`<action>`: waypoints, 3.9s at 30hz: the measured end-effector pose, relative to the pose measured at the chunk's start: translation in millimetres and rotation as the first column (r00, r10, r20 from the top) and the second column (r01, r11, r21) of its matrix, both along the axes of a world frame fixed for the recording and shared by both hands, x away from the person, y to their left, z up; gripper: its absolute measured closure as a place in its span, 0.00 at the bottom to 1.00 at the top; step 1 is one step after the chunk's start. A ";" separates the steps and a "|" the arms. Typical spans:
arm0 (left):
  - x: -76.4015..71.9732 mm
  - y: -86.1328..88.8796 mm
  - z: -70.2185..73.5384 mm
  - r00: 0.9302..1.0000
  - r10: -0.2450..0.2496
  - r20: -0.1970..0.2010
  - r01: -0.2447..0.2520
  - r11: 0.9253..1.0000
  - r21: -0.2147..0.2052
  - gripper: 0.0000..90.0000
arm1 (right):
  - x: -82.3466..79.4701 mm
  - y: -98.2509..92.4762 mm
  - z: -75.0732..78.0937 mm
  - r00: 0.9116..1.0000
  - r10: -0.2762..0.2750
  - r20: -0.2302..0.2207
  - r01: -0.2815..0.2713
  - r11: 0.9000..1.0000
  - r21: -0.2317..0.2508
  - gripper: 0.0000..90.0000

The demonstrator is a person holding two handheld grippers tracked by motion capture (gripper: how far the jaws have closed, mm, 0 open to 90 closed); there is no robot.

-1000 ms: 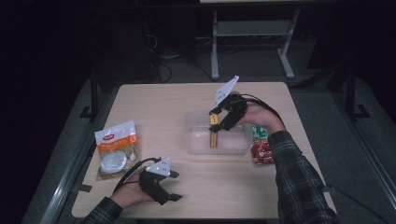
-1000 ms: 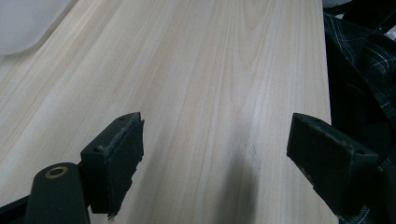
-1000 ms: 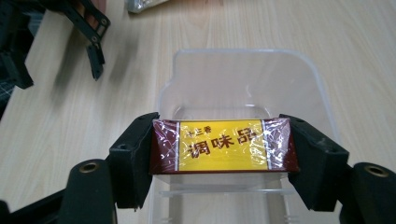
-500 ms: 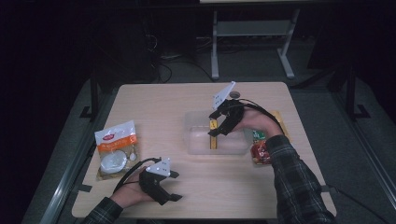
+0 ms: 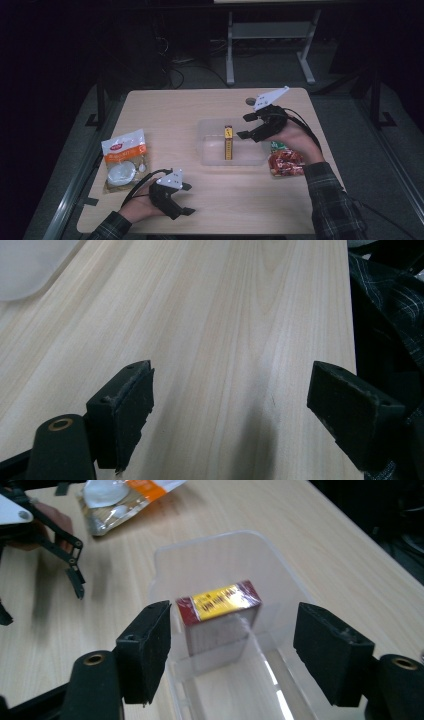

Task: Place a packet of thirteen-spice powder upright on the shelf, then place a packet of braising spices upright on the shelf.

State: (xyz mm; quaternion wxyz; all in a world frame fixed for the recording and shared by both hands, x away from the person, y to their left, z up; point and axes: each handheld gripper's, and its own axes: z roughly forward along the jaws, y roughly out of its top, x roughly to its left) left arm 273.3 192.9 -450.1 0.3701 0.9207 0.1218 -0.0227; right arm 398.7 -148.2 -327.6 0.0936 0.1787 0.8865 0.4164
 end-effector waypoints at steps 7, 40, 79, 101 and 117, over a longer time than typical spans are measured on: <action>-0.5 0.4 0.7 1.000 0.005 -0.001 -0.005 1.000 -0.009 0.20 | -5.3 -25.7 1.5 0.993 -0.115 0.030 0.116 0.993 -0.008 0.51; 0.2 0.5 -0.7 1.000 0.001 -0.010 -0.001 1.000 -0.007 0.20 | 77.9 -101.5 -93.6 0.814 -0.580 -0.033 0.571 0.810 -0.134 1.00; -0.3 -0.8 -2.1 1.000 -0.010 -0.016 0.010 1.000 0.008 0.21 | 88.6 -104.7 -131.9 0.785 -0.617 -0.060 0.581 0.766 -0.274 1.00; -1.6 -2.9 -1.5 1.000 -0.010 -0.016 0.010 1.000 0.006 0.20 | 30.5 -128.1 -128.6 0.820 -0.569 -0.067 0.524 0.792 -0.315 1.00; -2.3 -2.0 0.5 1.000 -0.014 -0.011 0.014 1.000 -0.003 0.21 | -14.0 -147.7 -118.1 0.844 -0.530 -0.080 0.492 0.826 -0.275 1.00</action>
